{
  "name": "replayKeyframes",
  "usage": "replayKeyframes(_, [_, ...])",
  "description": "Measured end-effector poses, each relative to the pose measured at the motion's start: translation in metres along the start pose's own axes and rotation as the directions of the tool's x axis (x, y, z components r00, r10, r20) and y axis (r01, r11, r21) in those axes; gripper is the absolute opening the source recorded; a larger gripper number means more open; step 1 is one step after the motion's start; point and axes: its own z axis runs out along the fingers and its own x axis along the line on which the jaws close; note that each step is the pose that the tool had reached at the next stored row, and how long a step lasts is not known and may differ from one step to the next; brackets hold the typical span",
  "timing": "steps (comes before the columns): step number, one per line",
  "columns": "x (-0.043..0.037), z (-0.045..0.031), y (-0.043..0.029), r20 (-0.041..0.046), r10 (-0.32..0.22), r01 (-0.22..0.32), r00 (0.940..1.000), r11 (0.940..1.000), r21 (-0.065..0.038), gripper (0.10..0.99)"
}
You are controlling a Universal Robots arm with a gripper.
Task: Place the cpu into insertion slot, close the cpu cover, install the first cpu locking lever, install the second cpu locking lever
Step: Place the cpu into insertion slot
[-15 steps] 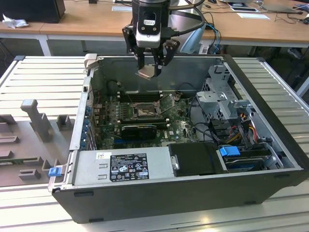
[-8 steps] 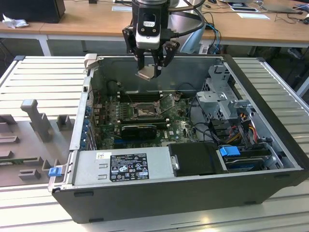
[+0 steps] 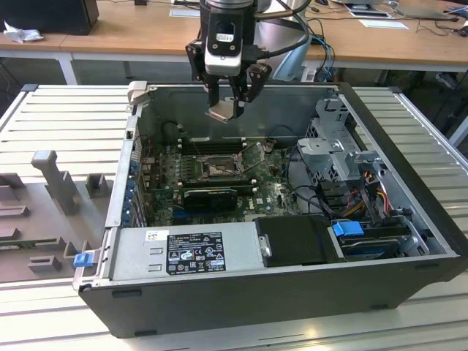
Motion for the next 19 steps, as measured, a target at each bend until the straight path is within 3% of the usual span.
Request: replayKeyframes(19, [0.0, 0.0003, 0.0, 0.0061, 0.071, -0.071, 0.9975, 0.9975, -0.002, 0.529])
